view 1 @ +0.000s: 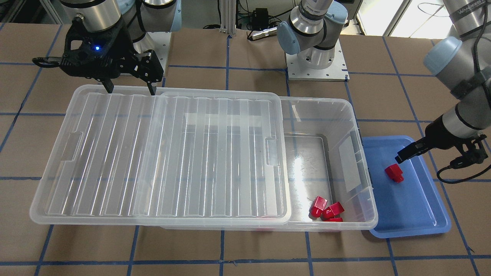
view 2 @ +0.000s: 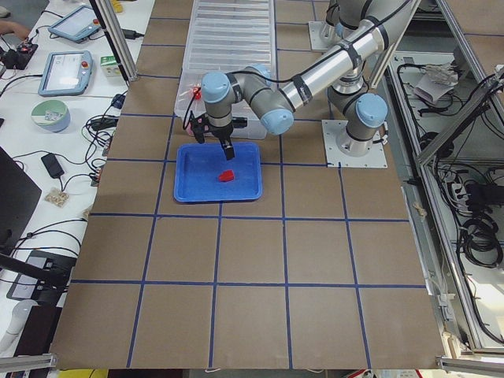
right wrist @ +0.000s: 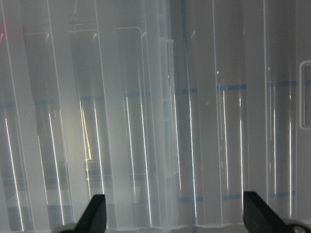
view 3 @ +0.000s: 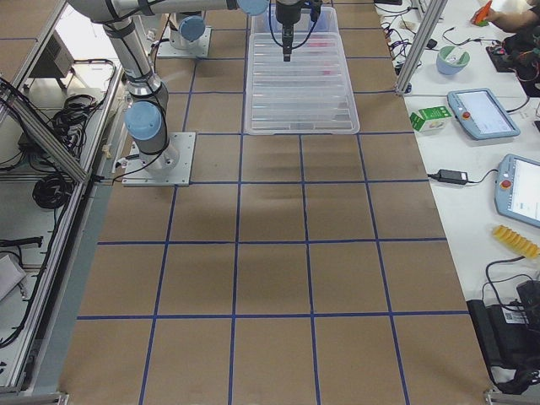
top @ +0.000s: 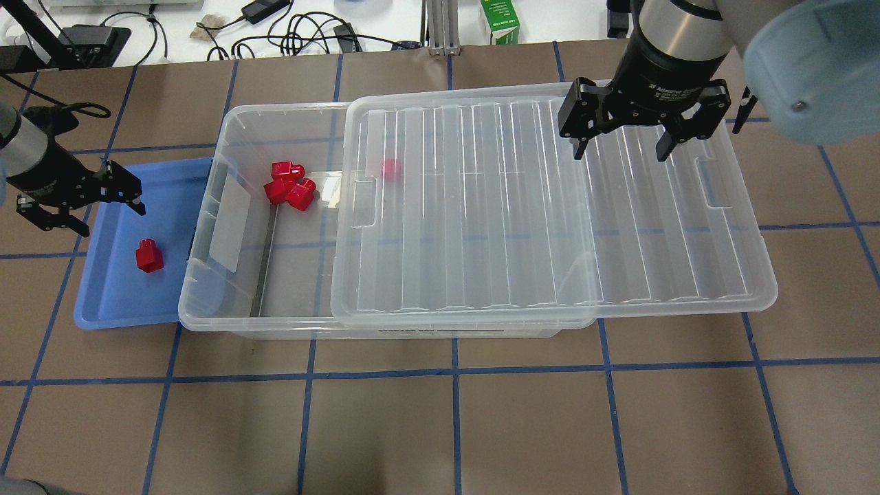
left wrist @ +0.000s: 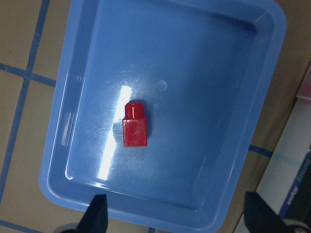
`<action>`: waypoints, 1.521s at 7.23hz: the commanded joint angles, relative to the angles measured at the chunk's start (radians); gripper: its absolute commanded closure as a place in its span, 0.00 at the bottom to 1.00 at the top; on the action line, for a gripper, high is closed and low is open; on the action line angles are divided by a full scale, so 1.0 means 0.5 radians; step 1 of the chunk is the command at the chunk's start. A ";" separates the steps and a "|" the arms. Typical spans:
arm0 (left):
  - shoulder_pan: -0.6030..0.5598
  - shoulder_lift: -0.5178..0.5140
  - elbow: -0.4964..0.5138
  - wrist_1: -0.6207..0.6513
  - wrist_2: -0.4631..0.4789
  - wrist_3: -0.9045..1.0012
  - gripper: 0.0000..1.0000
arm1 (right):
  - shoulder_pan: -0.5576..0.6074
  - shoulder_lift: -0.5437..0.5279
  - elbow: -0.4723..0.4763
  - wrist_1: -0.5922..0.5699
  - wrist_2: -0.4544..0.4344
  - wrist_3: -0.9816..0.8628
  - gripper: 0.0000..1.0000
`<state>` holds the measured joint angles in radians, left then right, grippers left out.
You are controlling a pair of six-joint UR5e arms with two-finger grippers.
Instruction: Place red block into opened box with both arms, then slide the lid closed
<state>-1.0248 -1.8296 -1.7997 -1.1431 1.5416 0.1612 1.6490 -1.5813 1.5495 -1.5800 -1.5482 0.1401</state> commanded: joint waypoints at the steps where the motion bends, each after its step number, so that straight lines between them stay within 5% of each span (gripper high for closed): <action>1: 0.052 -0.184 -0.088 0.114 -0.033 -0.003 0.00 | 0.000 0.000 0.000 0.003 -0.002 -0.004 0.00; 4: 0.065 -0.335 -0.098 0.252 -0.012 0.027 0.00 | 0.000 0.000 0.003 0.003 -0.002 -0.013 0.00; 5: 0.062 -0.348 -0.098 0.249 0.000 0.024 0.17 | 0.000 0.003 0.003 0.003 -0.002 -0.013 0.00; 7: 0.062 -0.345 -0.094 0.243 0.000 0.055 0.82 | -0.003 0.003 0.003 0.003 0.001 -0.013 0.00; 8: 0.056 -0.326 -0.091 0.237 0.000 0.082 0.96 | 0.000 0.000 0.003 0.003 0.001 -0.013 0.00; 10: 0.022 -0.244 0.000 0.143 0.067 0.077 0.99 | 0.000 0.003 0.003 0.003 0.001 -0.016 0.00; 11: -0.033 -0.152 0.140 -0.156 0.062 0.058 0.99 | -0.003 0.003 0.003 0.003 0.001 -0.016 0.00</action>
<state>-1.0166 -1.9494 -1.7931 -1.0978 1.5641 0.1971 1.6487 -1.5803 1.5508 -1.5785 -1.5474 0.1325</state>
